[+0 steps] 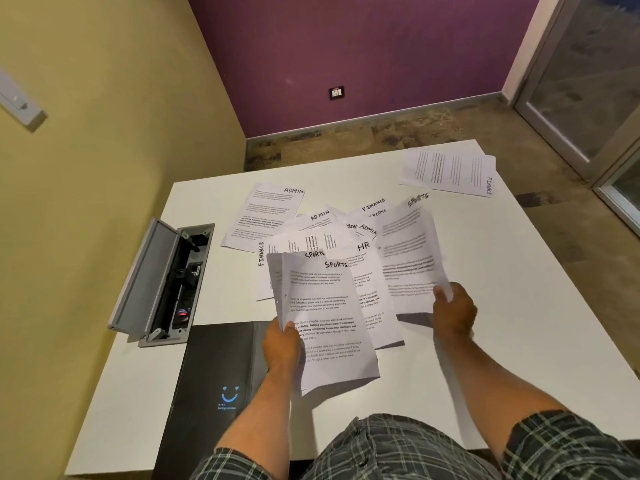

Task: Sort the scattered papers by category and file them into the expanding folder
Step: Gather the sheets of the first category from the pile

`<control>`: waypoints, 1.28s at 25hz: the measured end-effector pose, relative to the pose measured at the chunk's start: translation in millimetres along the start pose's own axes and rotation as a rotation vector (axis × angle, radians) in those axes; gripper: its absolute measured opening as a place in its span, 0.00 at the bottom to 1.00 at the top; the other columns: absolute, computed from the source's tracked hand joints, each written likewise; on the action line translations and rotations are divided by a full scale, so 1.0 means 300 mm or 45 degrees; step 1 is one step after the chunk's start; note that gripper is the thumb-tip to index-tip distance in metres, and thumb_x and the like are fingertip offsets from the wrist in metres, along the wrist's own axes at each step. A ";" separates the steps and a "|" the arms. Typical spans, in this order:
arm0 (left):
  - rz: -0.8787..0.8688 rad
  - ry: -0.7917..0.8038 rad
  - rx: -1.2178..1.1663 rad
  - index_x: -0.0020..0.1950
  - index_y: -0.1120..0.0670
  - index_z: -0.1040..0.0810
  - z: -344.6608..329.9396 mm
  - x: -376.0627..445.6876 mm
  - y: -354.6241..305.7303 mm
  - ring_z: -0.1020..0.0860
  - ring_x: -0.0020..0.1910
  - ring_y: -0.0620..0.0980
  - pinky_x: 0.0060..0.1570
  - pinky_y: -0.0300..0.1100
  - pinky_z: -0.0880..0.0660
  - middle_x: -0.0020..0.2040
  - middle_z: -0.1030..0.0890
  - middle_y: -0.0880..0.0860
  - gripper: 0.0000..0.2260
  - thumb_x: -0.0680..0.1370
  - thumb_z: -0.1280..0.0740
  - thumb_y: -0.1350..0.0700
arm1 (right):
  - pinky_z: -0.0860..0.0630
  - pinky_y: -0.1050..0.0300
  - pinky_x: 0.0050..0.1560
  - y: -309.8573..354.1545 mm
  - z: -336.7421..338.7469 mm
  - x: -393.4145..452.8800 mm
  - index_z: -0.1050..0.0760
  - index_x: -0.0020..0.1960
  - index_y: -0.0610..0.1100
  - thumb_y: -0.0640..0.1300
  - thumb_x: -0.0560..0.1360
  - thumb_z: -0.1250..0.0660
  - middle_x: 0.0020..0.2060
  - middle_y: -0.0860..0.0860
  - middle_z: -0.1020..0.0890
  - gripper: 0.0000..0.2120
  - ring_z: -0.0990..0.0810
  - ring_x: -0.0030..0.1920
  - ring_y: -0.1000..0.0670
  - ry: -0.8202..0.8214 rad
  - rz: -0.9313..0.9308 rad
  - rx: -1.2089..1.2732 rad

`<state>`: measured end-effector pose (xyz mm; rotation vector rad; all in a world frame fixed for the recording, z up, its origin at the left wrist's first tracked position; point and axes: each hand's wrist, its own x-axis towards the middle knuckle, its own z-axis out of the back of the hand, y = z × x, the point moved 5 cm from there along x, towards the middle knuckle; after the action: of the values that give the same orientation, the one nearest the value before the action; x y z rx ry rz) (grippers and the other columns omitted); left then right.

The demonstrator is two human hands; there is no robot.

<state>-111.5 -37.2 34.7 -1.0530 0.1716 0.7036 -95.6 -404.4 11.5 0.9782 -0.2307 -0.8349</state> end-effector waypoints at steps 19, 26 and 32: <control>0.113 0.166 -0.411 0.52 0.59 0.18 0.036 0.011 -0.036 0.18 0.43 0.55 0.34 0.39 0.23 0.47 0.15 0.59 0.06 0.79 0.33 0.58 | 0.17 0.51 0.53 0.069 -0.206 -0.288 0.16 0.56 0.40 0.39 0.73 0.24 0.52 0.44 0.13 0.12 0.14 0.54 0.43 1.281 -0.030 0.377; 0.103 0.552 -0.268 0.56 0.54 0.17 -0.008 0.027 -0.047 0.16 0.51 0.58 0.56 0.58 0.20 0.49 0.13 0.54 0.14 0.75 0.29 0.49 | 0.17 0.50 0.51 0.079 -0.209 -0.174 0.27 0.63 0.40 0.38 0.67 0.19 0.55 0.42 0.15 0.28 0.14 0.51 0.43 0.902 -0.259 0.675; 0.287 0.774 -0.476 0.52 0.63 0.16 -0.034 -0.021 -0.060 0.17 0.49 0.63 0.50 0.53 0.19 0.52 0.16 0.63 0.14 0.74 0.41 0.63 | 0.25 0.33 0.64 0.123 -0.246 -0.183 0.27 0.70 0.42 0.36 0.71 0.24 0.60 0.40 0.17 0.28 0.18 0.60 0.36 1.089 -0.299 0.933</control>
<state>-103.5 -54.1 45.7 -1.6070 0.7131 0.6097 -74.9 -307.4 9.7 1.9895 0.3542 -0.4644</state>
